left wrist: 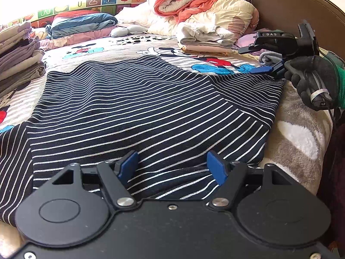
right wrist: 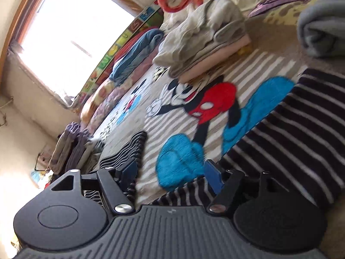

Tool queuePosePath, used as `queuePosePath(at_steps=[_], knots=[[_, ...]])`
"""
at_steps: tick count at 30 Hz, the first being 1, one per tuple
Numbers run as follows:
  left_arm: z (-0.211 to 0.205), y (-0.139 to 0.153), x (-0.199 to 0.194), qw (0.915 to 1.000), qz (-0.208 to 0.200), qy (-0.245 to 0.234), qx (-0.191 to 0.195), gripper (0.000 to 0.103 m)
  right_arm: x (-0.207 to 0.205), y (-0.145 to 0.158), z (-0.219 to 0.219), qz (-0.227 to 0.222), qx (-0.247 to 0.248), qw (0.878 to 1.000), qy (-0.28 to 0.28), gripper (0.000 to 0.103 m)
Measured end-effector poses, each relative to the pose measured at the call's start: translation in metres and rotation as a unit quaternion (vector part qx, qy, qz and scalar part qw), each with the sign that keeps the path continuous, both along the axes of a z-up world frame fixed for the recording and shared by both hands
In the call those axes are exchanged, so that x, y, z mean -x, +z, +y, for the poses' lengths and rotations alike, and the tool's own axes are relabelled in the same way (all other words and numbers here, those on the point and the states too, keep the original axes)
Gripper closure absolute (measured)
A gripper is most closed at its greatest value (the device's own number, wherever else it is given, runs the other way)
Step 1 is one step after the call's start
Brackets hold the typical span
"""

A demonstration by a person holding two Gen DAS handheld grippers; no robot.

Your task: Fold clothes

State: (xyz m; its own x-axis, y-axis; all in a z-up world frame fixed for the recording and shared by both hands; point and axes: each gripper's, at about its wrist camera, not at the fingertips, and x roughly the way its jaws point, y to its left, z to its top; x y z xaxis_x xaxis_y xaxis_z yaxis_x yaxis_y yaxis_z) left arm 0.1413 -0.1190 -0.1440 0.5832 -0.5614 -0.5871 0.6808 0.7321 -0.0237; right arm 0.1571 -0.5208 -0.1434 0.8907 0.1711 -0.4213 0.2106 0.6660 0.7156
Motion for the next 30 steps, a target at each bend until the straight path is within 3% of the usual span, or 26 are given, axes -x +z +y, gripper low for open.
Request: queuePosePath(at_steps=[4,8,14,18,24,30], knots=[[0.002,0.002,0.004,1.0,0.004,-0.005,-0.005,0.033,0.025,0.012,-0.007,0.0,0.072,0.994,-0.082,0.023],[0.006,0.005,0.008,0.9997,0.014,-0.016,-0.01,0.033,0.029,0.032,0.021,-0.043,0.119,0.99,-0.069,0.024],[0.013,0.012,0.014,0.999,0.029,-0.032,-0.01,0.033,0.001,0.052,0.115,-0.076,0.16,0.981,0.079,0.027],[0.029,0.021,0.004,0.999,0.029,0.014,0.032,0.032,-0.013,0.052,0.161,-0.082,0.155,0.971,0.162,0.027],[0.066,0.024,-0.05,0.9792,0.114,0.106,0.13,0.033,-0.048,0.045,0.193,-0.063,0.111,0.959,0.251,0.027],[0.081,0.034,-0.108,0.9561,0.18,0.131,0.191,0.03,-0.094,0.024,0.171,0.004,0.098,0.966,0.24,0.027]])
